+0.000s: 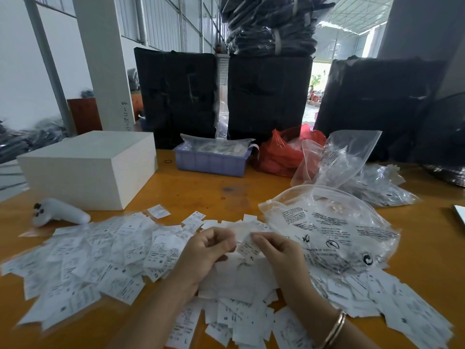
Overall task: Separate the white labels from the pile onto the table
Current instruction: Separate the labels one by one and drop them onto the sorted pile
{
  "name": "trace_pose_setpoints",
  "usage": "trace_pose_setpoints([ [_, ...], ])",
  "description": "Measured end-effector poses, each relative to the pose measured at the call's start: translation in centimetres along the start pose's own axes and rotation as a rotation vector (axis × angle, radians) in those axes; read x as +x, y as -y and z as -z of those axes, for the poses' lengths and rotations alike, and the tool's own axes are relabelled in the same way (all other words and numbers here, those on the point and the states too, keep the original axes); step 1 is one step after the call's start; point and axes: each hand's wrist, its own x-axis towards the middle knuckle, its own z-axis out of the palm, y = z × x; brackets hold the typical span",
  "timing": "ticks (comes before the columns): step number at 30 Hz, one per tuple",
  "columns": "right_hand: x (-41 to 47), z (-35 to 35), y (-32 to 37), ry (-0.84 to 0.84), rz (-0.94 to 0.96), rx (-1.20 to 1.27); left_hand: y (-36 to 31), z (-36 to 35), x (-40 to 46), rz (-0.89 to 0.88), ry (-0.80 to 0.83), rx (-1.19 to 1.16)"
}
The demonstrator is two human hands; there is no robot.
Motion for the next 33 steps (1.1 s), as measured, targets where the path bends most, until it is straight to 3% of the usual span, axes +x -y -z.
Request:
trace_pose_setpoints([
  [4,0.0,-0.2,0.1,0.053,-0.055,-0.032,0.0,0.1,0.0,-0.013,-0.071,-0.133],
  [10,0.1,-1.0,-0.6,0.110,-0.118,-0.192,0.0,-0.1,0.0,-0.073,-0.038,-0.271],
  [16,0.3,-0.8,-0.9,0.072,-0.117,-0.073,0.1,-0.4,0.2,-0.005,-0.115,-0.365],
  [20,0.4,-0.3,-0.9,-0.035,-0.074,0.004,0.2,-0.2,0.1,-0.011,-0.159,-0.171],
  [26,0.5,0.3,-0.8,-0.149,-0.023,0.367,0.4,-0.4,0.1,-0.160,-0.134,0.159],
  [33,0.6,0.4,-0.5,-0.102,-0.013,0.538,0.8,-0.9,-0.3,-0.388,-0.038,0.449],
])
